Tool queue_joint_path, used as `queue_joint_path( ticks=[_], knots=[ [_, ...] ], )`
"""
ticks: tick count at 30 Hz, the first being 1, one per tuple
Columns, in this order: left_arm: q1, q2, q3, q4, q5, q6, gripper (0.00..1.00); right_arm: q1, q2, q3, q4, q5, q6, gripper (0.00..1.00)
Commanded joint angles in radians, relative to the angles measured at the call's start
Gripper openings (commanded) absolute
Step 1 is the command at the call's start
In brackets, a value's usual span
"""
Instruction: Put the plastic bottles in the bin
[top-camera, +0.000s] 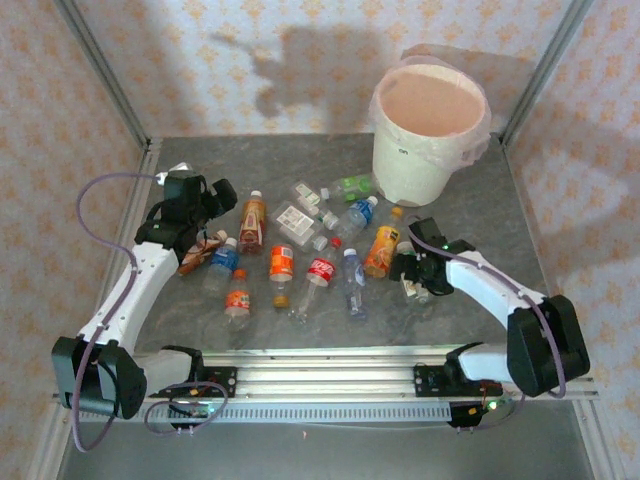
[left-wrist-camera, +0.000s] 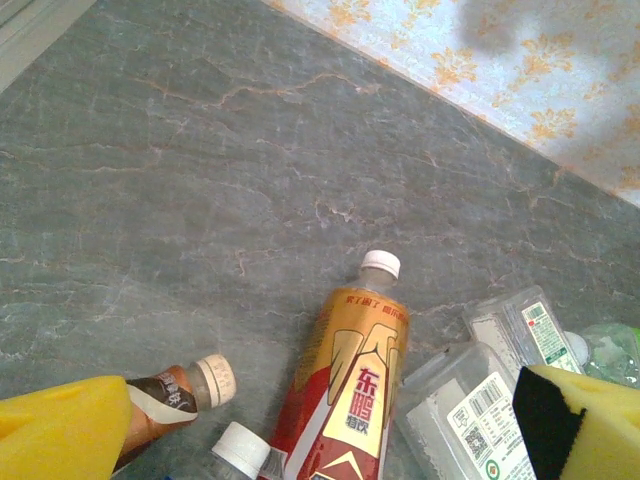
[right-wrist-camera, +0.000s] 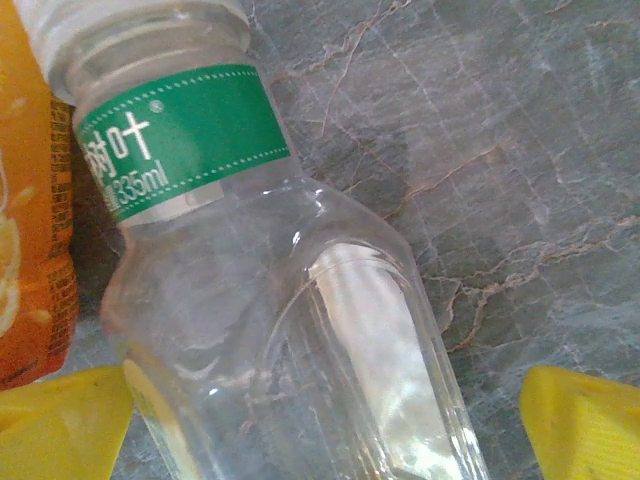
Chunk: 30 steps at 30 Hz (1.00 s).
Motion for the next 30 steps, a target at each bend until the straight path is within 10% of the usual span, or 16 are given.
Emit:
queue_joint_path(
  ticks=[1,30],
  knots=[
    [-0.010,0.001,0.034,-0.030,0.006,-0.006,1.00,0.002,0.016,-0.012,0.013,0.031,0.011,1.00],
    [-0.010,0.026,0.085,-0.100,-0.007,-0.020,1.00,0.002,-0.219,-0.040,0.089,0.153,0.183,0.51]
  ],
)
